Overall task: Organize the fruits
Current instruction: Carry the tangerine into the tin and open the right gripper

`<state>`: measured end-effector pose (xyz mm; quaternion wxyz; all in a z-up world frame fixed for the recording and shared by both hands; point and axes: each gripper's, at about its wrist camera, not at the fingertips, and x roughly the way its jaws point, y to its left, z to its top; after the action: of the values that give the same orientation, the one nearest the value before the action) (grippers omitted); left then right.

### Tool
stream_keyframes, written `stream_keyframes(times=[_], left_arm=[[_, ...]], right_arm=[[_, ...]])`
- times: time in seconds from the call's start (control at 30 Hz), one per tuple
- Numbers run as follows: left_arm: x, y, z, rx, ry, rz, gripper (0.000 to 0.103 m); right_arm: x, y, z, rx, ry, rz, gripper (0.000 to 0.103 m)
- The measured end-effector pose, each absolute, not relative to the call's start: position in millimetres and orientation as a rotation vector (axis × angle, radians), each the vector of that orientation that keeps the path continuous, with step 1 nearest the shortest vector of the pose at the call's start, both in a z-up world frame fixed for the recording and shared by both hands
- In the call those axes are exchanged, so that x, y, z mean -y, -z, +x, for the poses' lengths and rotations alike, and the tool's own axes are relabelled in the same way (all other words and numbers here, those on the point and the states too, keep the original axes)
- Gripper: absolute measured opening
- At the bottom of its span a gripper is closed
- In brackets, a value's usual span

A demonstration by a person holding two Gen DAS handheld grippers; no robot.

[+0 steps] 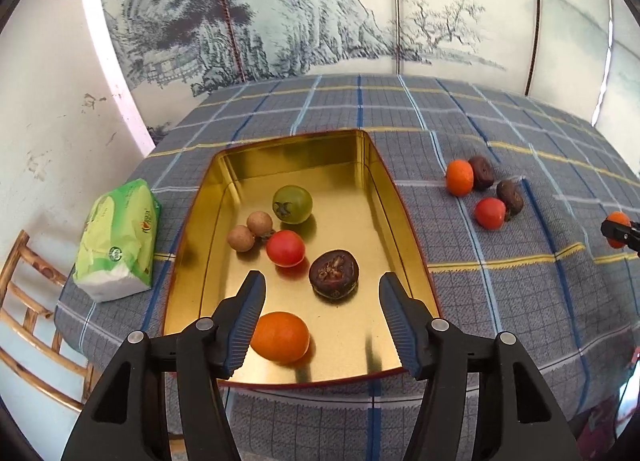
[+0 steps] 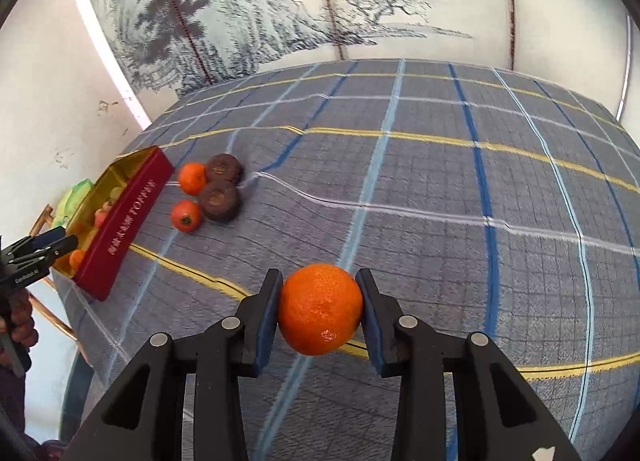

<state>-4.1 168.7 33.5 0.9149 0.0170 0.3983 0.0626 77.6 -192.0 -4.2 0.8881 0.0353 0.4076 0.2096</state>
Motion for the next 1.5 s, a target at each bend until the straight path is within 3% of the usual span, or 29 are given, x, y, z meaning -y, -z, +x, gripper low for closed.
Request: stream_keyframes(times=[0.6, 0.93, 1.5], left_arm=[[-208, -44, -40, -0.778, -0.178, -0.070, 0.060], [-223, -44, -43, -0.776, -0.222, -0.077, 0.062], [-237, -39, -40, -0.762, -0.307, -0.029, 0.068]], right_arm=[[-3, -59, 88, -0.781, -0.852, -0.084, 0.034], [-101, -39, 118, -0.836, -0.914, -0.223, 0.034], [-133, -6, 148, -0.912, -0.854, -0.273, 0.034]])
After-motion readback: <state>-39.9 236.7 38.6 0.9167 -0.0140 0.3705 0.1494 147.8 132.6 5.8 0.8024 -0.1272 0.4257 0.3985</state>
